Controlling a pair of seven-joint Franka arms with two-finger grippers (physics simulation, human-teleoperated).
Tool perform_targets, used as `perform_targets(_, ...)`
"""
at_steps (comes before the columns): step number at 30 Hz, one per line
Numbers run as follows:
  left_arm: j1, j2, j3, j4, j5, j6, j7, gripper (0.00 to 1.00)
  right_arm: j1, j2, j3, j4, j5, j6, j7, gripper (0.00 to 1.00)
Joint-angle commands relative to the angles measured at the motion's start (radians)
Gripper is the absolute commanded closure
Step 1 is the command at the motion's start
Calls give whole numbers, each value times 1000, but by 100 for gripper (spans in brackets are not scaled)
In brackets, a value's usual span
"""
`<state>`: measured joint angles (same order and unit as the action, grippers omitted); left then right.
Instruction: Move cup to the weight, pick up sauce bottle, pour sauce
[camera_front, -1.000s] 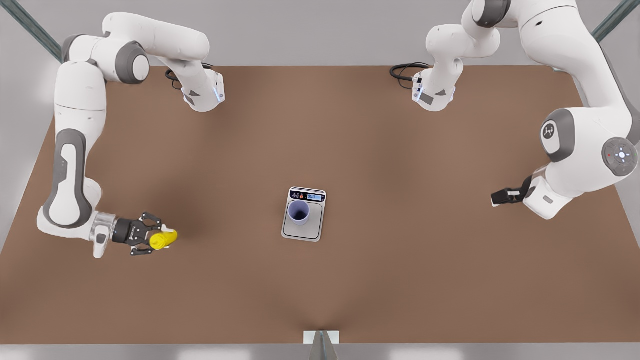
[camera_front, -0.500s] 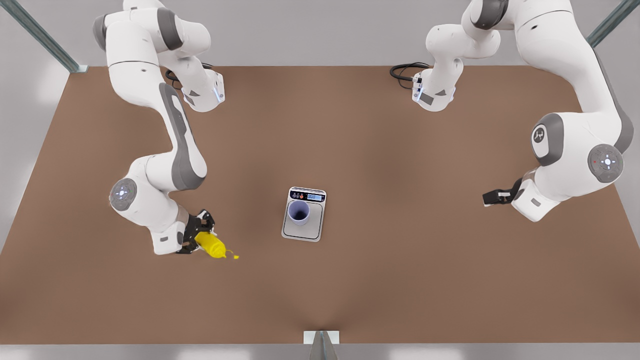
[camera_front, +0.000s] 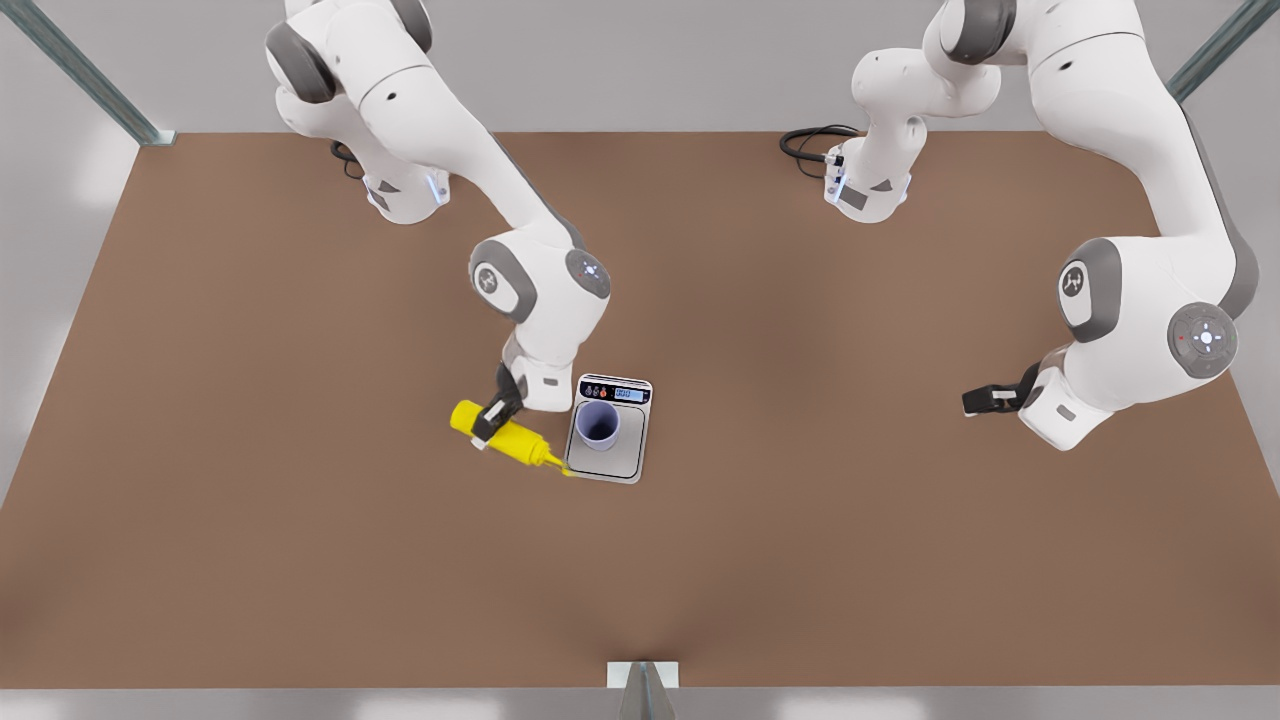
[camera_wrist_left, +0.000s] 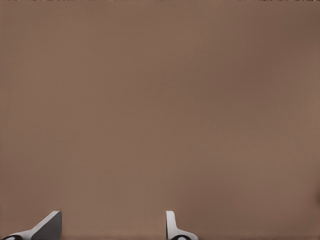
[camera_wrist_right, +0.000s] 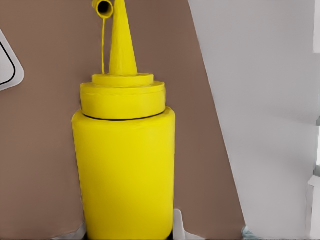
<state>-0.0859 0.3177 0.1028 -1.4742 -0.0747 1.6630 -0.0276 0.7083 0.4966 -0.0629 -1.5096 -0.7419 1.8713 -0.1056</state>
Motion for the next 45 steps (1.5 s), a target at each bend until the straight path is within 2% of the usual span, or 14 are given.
perform_targets(1,0,0,0,0,1,0,0,0,7,7,2,2,-30,-17,9,43)
perform_targets(9,0,0,2,0,1,-5,2,0,160,109,3,12,-333,-190,41,43)
perform_targets(14,2,9,2,0,0,1,2,0,195,168,3,9,-453,-222,37,43)
perform_targets(27,3,14,2,0,0,-2,2,0,269,161,8,2,-445,-327,30,43)
perform_targets(45,5,21,3,2,0,3,3,0,273,204,5,-40,-496,-414,18,43)
